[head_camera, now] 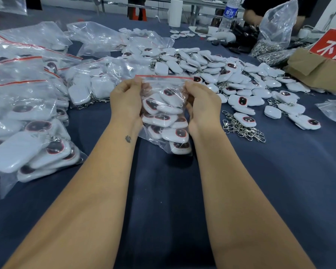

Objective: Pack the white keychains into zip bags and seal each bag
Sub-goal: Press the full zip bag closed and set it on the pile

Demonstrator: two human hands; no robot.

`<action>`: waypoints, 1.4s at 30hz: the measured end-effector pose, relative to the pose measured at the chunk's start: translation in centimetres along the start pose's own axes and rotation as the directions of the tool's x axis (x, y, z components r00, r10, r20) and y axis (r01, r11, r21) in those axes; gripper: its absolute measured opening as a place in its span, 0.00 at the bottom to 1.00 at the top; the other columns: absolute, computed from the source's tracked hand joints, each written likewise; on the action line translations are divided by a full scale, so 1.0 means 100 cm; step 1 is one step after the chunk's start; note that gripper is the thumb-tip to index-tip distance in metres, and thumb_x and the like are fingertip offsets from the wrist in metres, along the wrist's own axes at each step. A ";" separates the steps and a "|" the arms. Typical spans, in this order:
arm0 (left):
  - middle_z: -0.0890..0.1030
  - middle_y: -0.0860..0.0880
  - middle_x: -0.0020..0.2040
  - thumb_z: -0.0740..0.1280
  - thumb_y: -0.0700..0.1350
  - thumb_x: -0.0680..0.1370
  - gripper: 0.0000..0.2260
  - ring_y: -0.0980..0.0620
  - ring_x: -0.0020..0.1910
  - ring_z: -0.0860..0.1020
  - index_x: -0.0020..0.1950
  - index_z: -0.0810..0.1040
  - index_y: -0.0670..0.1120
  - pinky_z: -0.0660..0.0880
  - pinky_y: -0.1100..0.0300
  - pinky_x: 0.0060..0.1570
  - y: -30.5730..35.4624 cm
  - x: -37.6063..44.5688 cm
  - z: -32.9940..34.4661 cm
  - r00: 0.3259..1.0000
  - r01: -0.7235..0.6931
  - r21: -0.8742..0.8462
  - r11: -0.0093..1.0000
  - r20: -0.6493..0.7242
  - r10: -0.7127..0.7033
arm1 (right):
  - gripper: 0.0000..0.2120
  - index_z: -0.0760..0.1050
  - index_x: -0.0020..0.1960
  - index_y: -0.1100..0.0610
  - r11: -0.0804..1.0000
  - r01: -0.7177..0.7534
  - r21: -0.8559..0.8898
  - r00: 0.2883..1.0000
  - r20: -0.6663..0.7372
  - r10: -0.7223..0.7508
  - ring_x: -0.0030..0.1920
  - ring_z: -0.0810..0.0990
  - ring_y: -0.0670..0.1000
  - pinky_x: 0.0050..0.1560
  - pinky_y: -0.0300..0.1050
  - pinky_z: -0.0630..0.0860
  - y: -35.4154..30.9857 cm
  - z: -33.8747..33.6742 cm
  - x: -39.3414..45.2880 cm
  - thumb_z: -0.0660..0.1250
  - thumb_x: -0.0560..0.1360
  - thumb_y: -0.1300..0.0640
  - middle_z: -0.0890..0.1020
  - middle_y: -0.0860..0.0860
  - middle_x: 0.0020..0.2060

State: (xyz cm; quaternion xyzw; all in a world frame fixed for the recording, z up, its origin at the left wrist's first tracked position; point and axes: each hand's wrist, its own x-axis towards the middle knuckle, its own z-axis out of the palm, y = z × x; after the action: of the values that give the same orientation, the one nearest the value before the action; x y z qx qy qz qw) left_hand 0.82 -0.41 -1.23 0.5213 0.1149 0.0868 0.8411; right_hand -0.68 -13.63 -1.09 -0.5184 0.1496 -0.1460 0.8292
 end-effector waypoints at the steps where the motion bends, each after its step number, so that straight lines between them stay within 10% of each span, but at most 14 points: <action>1: 0.82 0.51 0.32 0.65 0.40 0.81 0.13 0.56 0.30 0.78 0.36 0.77 0.45 0.80 0.57 0.41 0.000 0.000 0.000 1.000 0.009 -0.011 1.000 0.009 -0.009 | 0.09 0.80 0.38 0.58 1.000 0.004 -0.019 1.000 0.016 -0.003 0.38 0.79 0.52 0.45 0.43 0.79 0.000 0.000 0.001 0.70 0.75 0.67 0.82 0.52 0.33; 7: 0.82 0.50 0.31 0.67 0.40 0.80 0.11 0.55 0.29 0.79 0.38 0.80 0.42 0.77 0.63 0.32 0.003 -0.002 -0.002 0.996 0.052 -0.060 0.997 0.075 -0.047 | 0.04 0.80 0.43 0.58 0.995 0.020 -0.097 0.999 0.027 -0.017 0.46 0.78 0.56 0.63 0.61 0.76 0.002 0.002 0.001 0.70 0.75 0.64 0.82 0.58 0.43; 42: 0.84 0.42 0.34 0.74 0.40 0.75 0.05 0.47 0.33 0.82 0.40 0.83 0.39 0.82 0.55 0.39 -0.001 -0.003 -0.005 0.955 0.027 0.104 0.994 0.291 -0.057 | 0.07 0.81 0.38 0.58 0.987 0.042 -0.153 0.985 0.169 -0.016 0.46 0.84 0.64 0.54 0.63 0.80 0.007 0.002 -0.001 0.70 0.75 0.64 0.84 0.63 0.42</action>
State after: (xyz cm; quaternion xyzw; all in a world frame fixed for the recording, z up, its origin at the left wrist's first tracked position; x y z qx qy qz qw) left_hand 0.35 -0.12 -1.55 0.5669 0.0041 -0.0151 0.8236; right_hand -0.63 -13.16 -1.65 -0.5945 0.0828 -0.1019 0.7933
